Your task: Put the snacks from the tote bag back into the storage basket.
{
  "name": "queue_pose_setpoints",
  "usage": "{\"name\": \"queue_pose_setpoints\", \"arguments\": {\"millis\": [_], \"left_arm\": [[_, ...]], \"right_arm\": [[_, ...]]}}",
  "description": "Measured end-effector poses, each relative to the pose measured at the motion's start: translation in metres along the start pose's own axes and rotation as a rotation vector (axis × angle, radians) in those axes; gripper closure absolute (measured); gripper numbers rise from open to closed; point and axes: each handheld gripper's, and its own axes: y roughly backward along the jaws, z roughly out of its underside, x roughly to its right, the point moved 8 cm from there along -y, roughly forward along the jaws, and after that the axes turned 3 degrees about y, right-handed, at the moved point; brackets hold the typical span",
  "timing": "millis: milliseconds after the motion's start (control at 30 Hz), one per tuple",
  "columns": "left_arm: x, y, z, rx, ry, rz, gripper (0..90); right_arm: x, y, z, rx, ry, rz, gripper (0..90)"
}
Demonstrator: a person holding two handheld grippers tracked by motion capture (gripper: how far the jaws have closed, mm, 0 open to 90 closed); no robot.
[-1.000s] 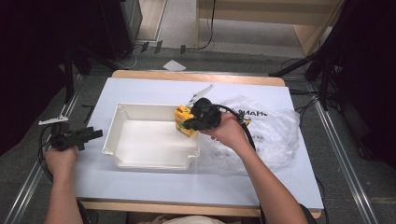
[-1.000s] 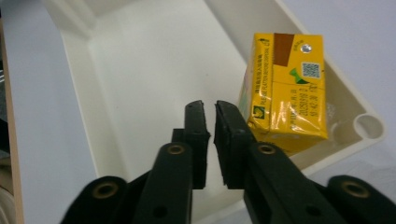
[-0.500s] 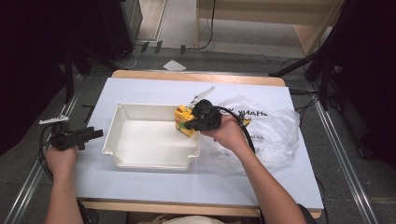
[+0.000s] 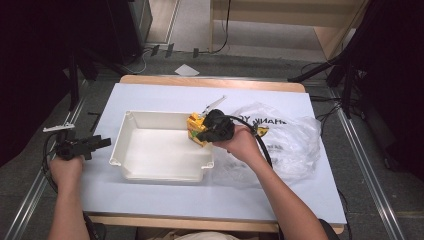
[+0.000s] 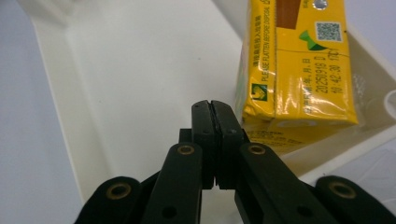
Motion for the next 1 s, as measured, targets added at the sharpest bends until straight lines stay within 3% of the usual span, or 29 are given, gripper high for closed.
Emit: {"name": "queue_pose_setpoints", "arguments": {"millis": [1000], "left_arm": [[-0.0001,-0.001,0.0002,-0.002,0.0,0.002,26.3]], "right_arm": [[0.009,-0.0011,0.0045,-0.024,-0.022,0.0,90.0]]}}
